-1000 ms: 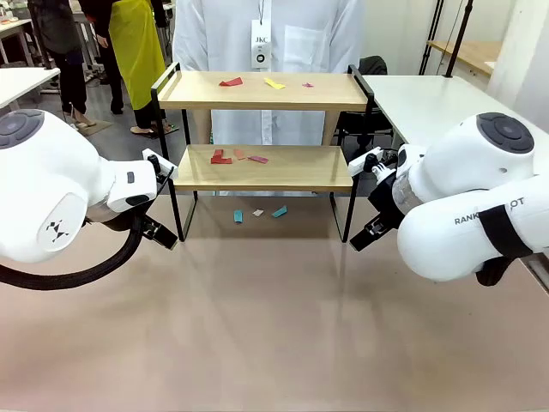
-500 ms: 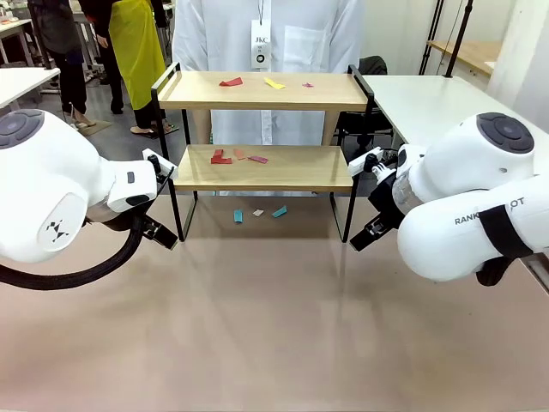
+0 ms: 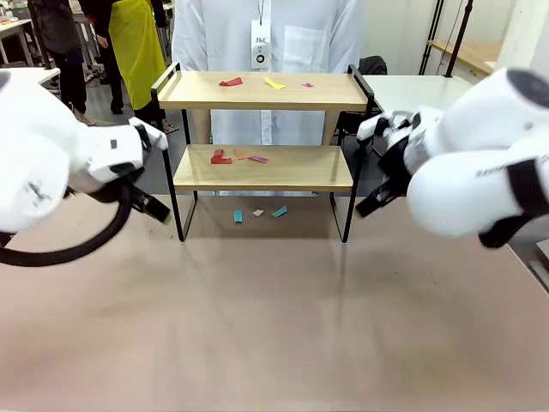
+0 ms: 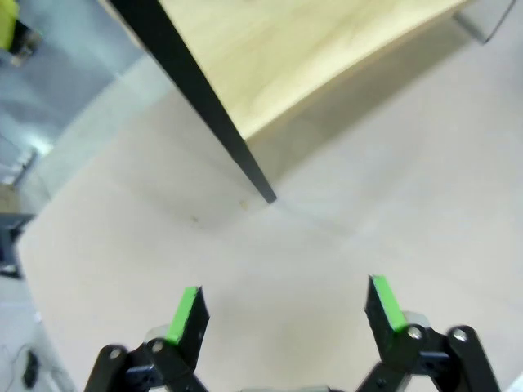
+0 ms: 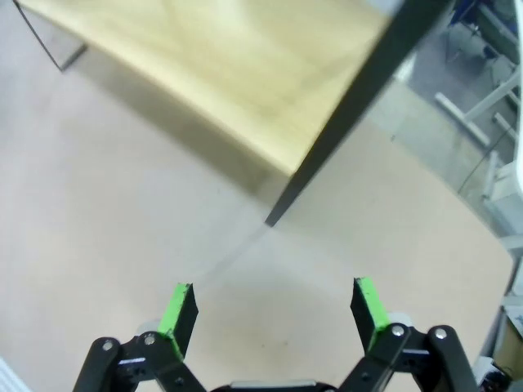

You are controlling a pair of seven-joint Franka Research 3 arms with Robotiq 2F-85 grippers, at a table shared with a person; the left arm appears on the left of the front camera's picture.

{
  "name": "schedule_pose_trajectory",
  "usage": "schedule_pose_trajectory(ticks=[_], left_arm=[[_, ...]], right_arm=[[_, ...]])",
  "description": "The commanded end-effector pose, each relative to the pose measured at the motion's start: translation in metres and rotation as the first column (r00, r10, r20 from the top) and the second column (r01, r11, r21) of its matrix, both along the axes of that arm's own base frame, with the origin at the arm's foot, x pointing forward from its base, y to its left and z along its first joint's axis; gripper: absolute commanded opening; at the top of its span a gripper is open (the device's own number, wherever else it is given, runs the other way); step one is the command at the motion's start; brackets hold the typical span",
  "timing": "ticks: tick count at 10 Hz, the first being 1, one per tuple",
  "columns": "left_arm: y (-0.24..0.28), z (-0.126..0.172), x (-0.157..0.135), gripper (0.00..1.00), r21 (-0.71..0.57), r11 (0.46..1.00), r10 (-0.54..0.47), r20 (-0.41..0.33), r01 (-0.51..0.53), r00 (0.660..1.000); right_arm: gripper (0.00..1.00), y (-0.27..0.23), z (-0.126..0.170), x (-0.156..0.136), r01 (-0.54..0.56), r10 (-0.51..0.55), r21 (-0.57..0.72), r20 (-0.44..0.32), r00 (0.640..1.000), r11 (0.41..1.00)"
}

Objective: Clean the shelf.
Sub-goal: Pick up the Duster handed by the human.

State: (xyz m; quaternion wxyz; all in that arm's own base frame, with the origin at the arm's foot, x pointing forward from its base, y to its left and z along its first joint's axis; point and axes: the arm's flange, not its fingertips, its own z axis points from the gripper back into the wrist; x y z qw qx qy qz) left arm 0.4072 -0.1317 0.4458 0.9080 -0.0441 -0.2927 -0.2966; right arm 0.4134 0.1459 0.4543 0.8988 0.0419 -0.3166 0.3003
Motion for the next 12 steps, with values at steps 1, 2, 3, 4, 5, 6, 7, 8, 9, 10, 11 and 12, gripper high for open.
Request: schedule_pose_trajectory(ticks=[1,2,3,4,5,6,7,8,9,10,11,12], left_arm=[[0.035,0.040,0.002,1.00,-0.060,0.989,-0.139,-0.031,0.137,0.990],[0.056,0.054,0.007,1.00,-0.106,0.974,-0.202,-0.024,0.199,0.979],[0.082,0.064,0.011,1.00,-0.103,0.962,-0.249,0.038,0.252,0.968],[0.110,0.068,0.017,1.00,-0.123,0.931,-0.338,0.067,0.344,0.939],[0.136,0.066,0.029,1.00,-0.142,0.894,-0.415,0.098,0.425,0.905],[0.163,0.056,0.044,1.00,-0.175,0.842,-0.488,0.157,0.511,0.858],[0.185,0.041,0.060,1.00,-0.189,0.814,-0.515,0.202,0.549,0.833],[0.200,0.026,0.067,1.00,-0.210,0.771,-0.546,0.269,0.602,0.793],[0.202,0.020,0.066,1.00,-0.214,0.736,-0.585,0.277,0.642,0.762],[0.192,0.046,0.034,1.00,-0.158,0.841,-0.479,0.227,0.517,0.848],[0.192,0.046,0.034,1.00,-0.158,0.841,-0.479,0.227,0.517,0.848],[0.192,0.046,0.034,1.00,-0.158,0.841,-0.479,0.227,0.517,0.848]], right_arm=[[1.00,-0.058,0.045,0.002,-0.066,0.064,0.101,0.024,0.998,0.993],[1.00,-0.089,0.060,0.002,-0.094,0.086,0.156,0.060,0.995,0.983],[1.00,-0.123,0.069,0.004,-0.118,0.096,0.233,0.105,0.990,0.965],[1.00,-0.156,0.068,0.011,-0.153,0.122,0.250,0.135,0.983,0.956],[1.00,-0.186,0.063,0.020,-0.185,0.146,0.272,0.157,0.977,0.944],[1.00,-0.217,0.050,0.027,-0.235,0.182,0.301,0.194,0.964,0.924],[1.00,-0.236,0.036,0.030,-0.280,0.210,0.322,0.234,0.949,0.904],[1.00,-0.250,0.021,0.035,-0.298,0.215,0.329,0.266,0.940,0.896],[1.00,-0.247,0.022,0.030,-0.308,0.236,0.328,0.240,0.942,0.893],[1.00,-0.245,0.034,0.012,-0.221,0.161,0.292,0.219,0.963,0.930],[1.00,-0.245,0.034,0.012,-0.221,0.161,0.292,0.219,0.963,0.930],[1.00,-0.245,0.034,0.012,-0.221,0.161,0.292,0.219,0.963,0.930]])
